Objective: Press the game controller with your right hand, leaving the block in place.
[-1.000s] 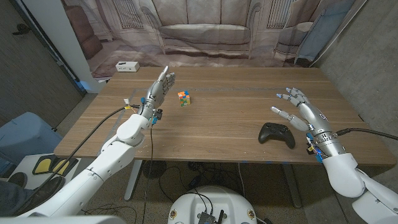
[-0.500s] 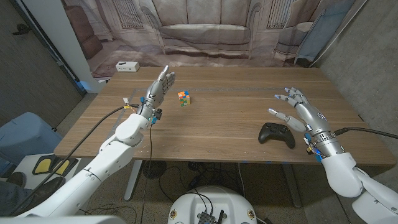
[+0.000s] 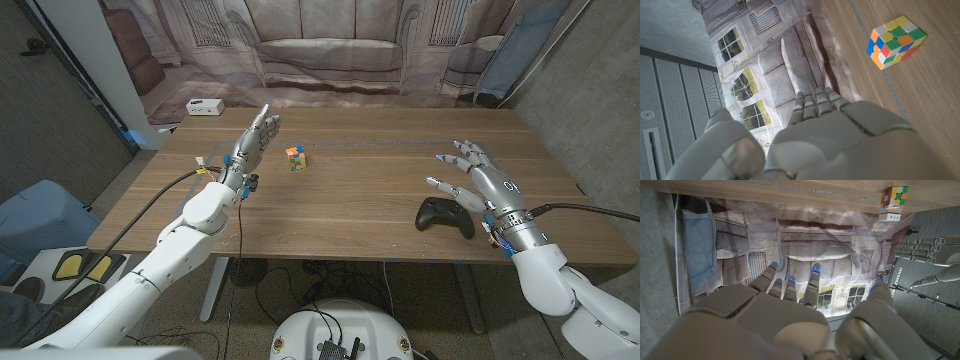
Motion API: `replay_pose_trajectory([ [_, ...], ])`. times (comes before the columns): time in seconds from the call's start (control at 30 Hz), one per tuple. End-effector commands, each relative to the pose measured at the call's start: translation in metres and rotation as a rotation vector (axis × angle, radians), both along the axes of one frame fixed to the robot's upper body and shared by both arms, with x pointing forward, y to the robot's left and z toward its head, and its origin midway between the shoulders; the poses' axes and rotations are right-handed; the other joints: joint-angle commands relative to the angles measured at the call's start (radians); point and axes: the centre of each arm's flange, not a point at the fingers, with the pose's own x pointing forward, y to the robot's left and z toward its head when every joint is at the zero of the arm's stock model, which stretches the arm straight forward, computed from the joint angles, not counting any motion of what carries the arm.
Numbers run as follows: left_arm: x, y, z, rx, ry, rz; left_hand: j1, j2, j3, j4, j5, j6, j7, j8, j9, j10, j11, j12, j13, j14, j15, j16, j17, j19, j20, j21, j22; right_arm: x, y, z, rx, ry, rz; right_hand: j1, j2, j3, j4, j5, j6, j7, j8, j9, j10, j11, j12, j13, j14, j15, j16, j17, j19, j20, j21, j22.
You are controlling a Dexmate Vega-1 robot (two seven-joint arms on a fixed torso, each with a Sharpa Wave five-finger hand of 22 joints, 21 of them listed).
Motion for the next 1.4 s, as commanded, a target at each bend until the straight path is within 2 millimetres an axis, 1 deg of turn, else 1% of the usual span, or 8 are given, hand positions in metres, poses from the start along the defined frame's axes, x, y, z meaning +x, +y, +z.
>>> replay_pose_trajectory([
  [0.03, 0.003, 0.004, 0.003, -0.009, 0.001, -0.003, 0.005, 0.011, 0.000, -0.007, 0.000, 0.012, -0.001, -0.003, 0.001, 0.006, 0.004, -0.001, 0.001, 0.000, 0.002, 0.000, 0.006, 0.000, 0.000, 0.001, 0.004, 0.007, 0.008, -0.001, -0.022, 0.021, -0.018, -0.010, 0.004, -0.002, 0.002, 0.005, 0.023, -0.007, 0.003, 0.002, -0.019, -0.003, 0.001, 0.005, -0.033, 0.000, -0.005, 0.005, -0.034, 0.010, -0.005, 0.005],
  [0.1, 0.004, 0.005, 0.003, -0.002, -0.004, 0.001, 0.005, 0.011, 0.000, -0.007, 0.000, 0.013, -0.001, -0.003, 0.001, 0.005, 0.004, -0.002, 0.001, -0.001, 0.002, -0.001, 0.006, 0.000, 0.000, 0.002, 0.004, 0.007, 0.009, -0.001, -0.032, 0.022, -0.024, -0.010, 0.005, -0.002, 0.002, 0.005, 0.028, -0.007, 0.003, 0.002, -0.020, -0.003, 0.003, 0.005, -0.038, 0.002, -0.004, 0.005, -0.048, 0.016, -0.007, 0.005],
  [0.33, 0.006, 0.006, 0.001, -0.009, 0.003, 0.000, 0.005, 0.012, -0.001, -0.007, 0.000, 0.017, -0.004, -0.002, 0.001, 0.006, 0.004, -0.002, 0.001, 0.000, 0.003, 0.000, 0.006, -0.001, 0.001, 0.002, 0.004, 0.008, 0.008, 0.000, -0.033, 0.032, -0.031, -0.006, 0.010, 0.002, -0.003, 0.008, 0.004, -0.033, -0.011, 0.002, 0.076, 0.062, 0.041, 0.001, -0.018, 0.032, 0.014, -0.001, -0.080, 0.037, 0.002, 0.005],
  [0.4, 0.008, 0.006, 0.001, -0.008, 0.007, 0.000, 0.005, 0.012, -0.001, -0.008, 0.000, 0.017, -0.004, -0.002, 0.001, 0.007, 0.003, -0.001, 0.001, 0.001, 0.002, 0.000, 0.006, -0.001, 0.000, 0.002, 0.004, 0.008, 0.008, 0.001, -0.039, 0.038, -0.037, -0.006, 0.012, 0.003, -0.004, 0.008, 0.004, -0.036, -0.011, 0.003, 0.089, 0.049, 0.040, 0.000, -0.022, 0.034, 0.014, -0.002, -0.121, 0.064, -0.004, 0.006],
  [0.57, 0.010, 0.003, 0.001, -0.007, 0.003, -0.003, 0.005, 0.012, -0.001, -0.008, 0.000, 0.019, -0.007, -0.002, 0.001, 0.008, 0.003, -0.002, 0.001, 0.001, 0.001, 0.000, 0.006, -0.002, 0.001, 0.002, 0.004, 0.008, 0.007, 0.000, -0.054, 0.056, -0.047, -0.003, 0.016, 0.005, -0.006, 0.009, 0.002, -0.041, -0.012, 0.003, 0.101, 0.027, 0.039, -0.001, -0.010, 0.035, 0.021, -0.005, -0.143, 0.093, -0.002, 0.006],
  [0.87, 0.008, 0.001, -0.002, -0.015, 0.004, 0.004, 0.005, 0.014, -0.001, -0.009, 0.000, 0.022, -0.008, -0.001, 0.001, 0.008, 0.002, -0.002, 0.001, 0.002, 0.000, 0.000, 0.006, -0.004, 0.002, 0.002, 0.004, 0.009, 0.003, -0.001, -0.076, 0.082, -0.056, 0.006, 0.018, 0.010, -0.012, 0.009, 0.007, -0.036, -0.008, 0.003, 0.107, -0.020, 0.032, -0.001, 0.018, -0.002, 0.029, -0.010, -0.143, 0.106, 0.009, 0.006],
  [1.13, 0.007, 0.000, -0.007, -0.025, 0.004, 0.004, 0.006, 0.017, 0.000, -0.010, -0.001, 0.025, -0.010, -0.001, 0.001, 0.008, 0.002, -0.002, 0.001, 0.002, 0.001, 0.000, 0.006, -0.005, 0.002, 0.002, 0.004, 0.011, 0.000, -0.001, -0.096, 0.119, -0.065, 0.010, 0.016, 0.012, -0.015, 0.006, 0.049, -0.036, 0.003, 0.003, 0.053, -0.006, 0.007, -0.001, -0.019, 0.032, 0.014, -0.013, -0.170, 0.139, 0.007, 0.007],
  [1.4, 0.006, 0.000, -0.009, -0.030, 0.001, 0.009, 0.007, 0.019, 0.001, -0.011, -0.001, 0.026, -0.010, -0.001, 0.001, 0.010, 0.002, -0.002, 0.001, 0.001, 0.001, 0.000, 0.006, -0.005, 0.002, 0.002, 0.004, 0.014, 0.000, -0.003, -0.114, 0.152, -0.074, 0.010, 0.019, 0.013, -0.014, 0.004, 0.070, -0.034, 0.003, 0.003, 0.001, -0.005, -0.004, 0.000, -0.065, 0.029, 0.002, -0.012, -0.207, 0.146, 0.002, 0.008],
])
